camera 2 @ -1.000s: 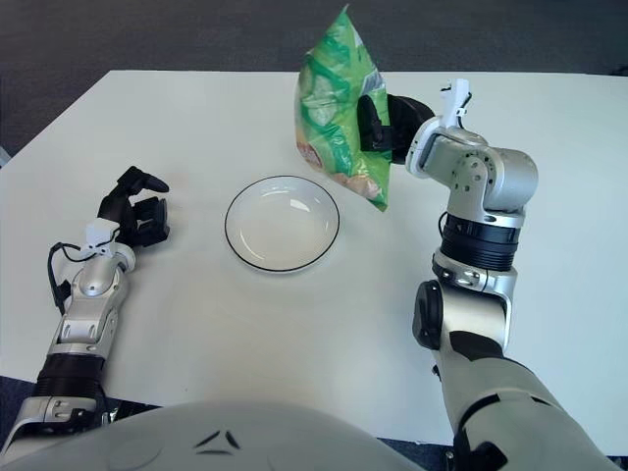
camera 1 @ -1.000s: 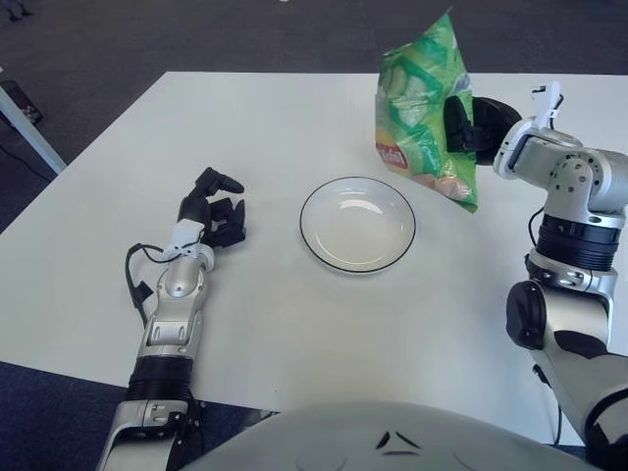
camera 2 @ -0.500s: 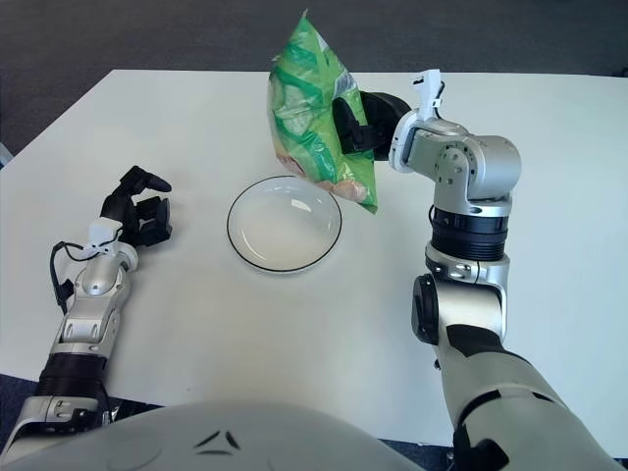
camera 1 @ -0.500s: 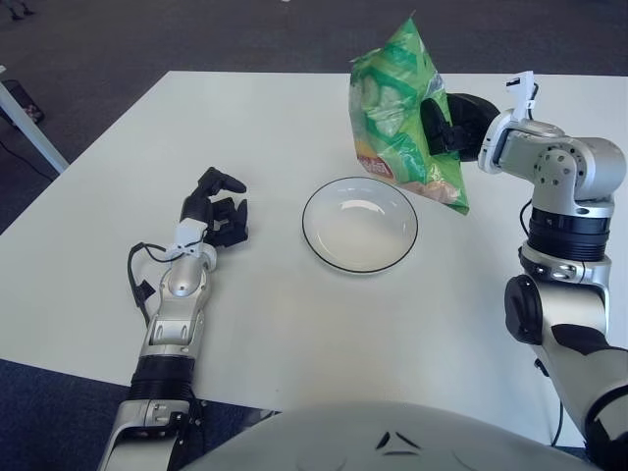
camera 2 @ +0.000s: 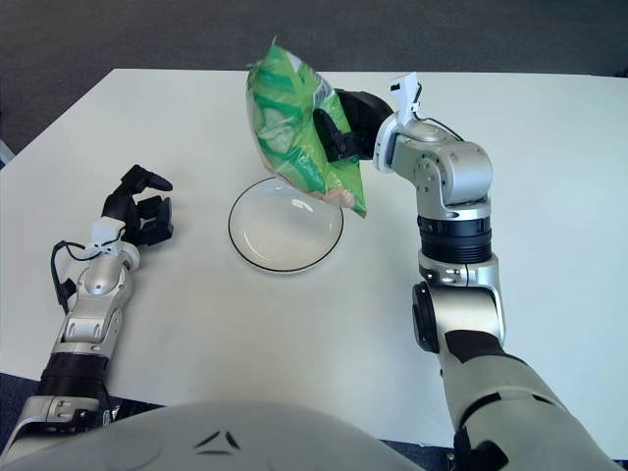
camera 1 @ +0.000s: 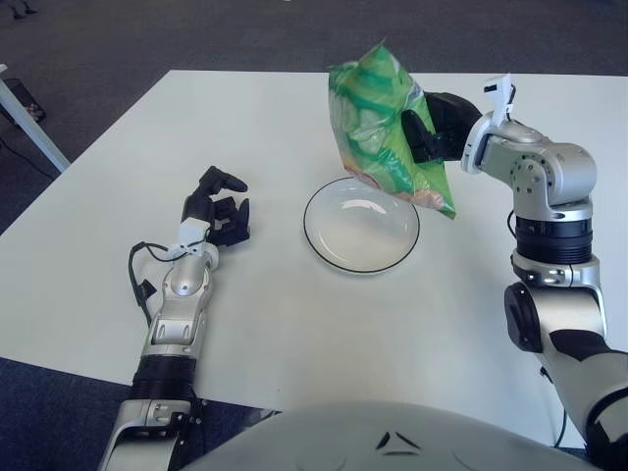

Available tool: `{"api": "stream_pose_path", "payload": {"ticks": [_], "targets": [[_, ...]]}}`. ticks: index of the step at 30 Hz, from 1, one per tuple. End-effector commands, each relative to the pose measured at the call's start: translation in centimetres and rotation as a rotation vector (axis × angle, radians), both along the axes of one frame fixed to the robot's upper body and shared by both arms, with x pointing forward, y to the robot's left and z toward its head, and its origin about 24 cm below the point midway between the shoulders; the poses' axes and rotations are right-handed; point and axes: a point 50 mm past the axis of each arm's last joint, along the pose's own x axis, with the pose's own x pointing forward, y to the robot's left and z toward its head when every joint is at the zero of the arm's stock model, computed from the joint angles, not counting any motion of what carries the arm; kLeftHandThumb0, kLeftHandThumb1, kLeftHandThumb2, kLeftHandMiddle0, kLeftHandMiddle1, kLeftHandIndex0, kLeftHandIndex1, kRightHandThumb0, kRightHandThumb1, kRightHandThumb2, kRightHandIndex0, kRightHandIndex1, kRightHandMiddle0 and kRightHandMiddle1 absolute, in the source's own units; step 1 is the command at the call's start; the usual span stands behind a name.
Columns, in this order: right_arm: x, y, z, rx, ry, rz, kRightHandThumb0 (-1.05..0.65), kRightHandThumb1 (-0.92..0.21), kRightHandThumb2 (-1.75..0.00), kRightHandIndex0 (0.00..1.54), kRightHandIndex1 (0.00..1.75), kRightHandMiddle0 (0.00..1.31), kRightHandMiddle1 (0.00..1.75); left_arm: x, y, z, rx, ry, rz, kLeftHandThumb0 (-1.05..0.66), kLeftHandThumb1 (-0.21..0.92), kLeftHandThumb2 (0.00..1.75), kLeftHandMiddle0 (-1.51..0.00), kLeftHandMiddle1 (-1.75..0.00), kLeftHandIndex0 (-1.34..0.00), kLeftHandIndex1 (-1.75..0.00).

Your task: Put the snack into the plate.

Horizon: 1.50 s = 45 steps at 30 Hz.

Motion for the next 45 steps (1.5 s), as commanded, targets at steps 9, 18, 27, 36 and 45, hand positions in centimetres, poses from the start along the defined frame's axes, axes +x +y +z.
{"api": "stream_pose_path", "payload": {"ticks": [9,18,27,36,45], "targets": [[-0.6,1.1,-0.1,-0.103,-0.231,0.022,0.00,-0.08,-1.56,0.82,1.65,0.55,1.75,-3.4,-1.6,-5.8,-0.096,0.230,0.029,-0.42,0.51,1.08,-1.15,-1.75,-0.46,-1.75],[-0.6,1.2,-0.6,-0.219,-0.408,0.052,0.00,-0.09,-1.56,0.81,1.66,0.55,1.75,-3.3,-1.6,-5.7,-0.086,0.225,0.027,-0.43,0.48,1.10,-1.16,-1.75,-0.48,-1.75],[-0.7,1.3,-1.1,-0.362,-0.650,0.107,0.00,-0.08,-1.59,0.79,1.73,0.57,1.75,-3.3,-1.5,-5.7,-0.083,0.232,0.027,-0.43,0.48,1.11,-1.16,-1.75,-0.48,-1.75],[-1.3,1.6,-1.9,-0.537,-0.939,0.159,0.00,-0.04,-1.65,0.81,1.75,0.60,1.75,-3.4,-1.5,-5.7,-0.075,0.235,0.028,-0.43,0.48,1.11,-1.16,-1.75,-0.48,-1.75],[-1.5,1.5,-3.2,-0.534,-1.018,0.234,0.00,-0.11,-1.56,0.78,1.72,0.54,1.75,-3.4,-1.6,-5.7,-0.080,0.229,0.027,-0.43,0.49,1.10,-1.16,-1.75,-0.48,-1.75]]}}
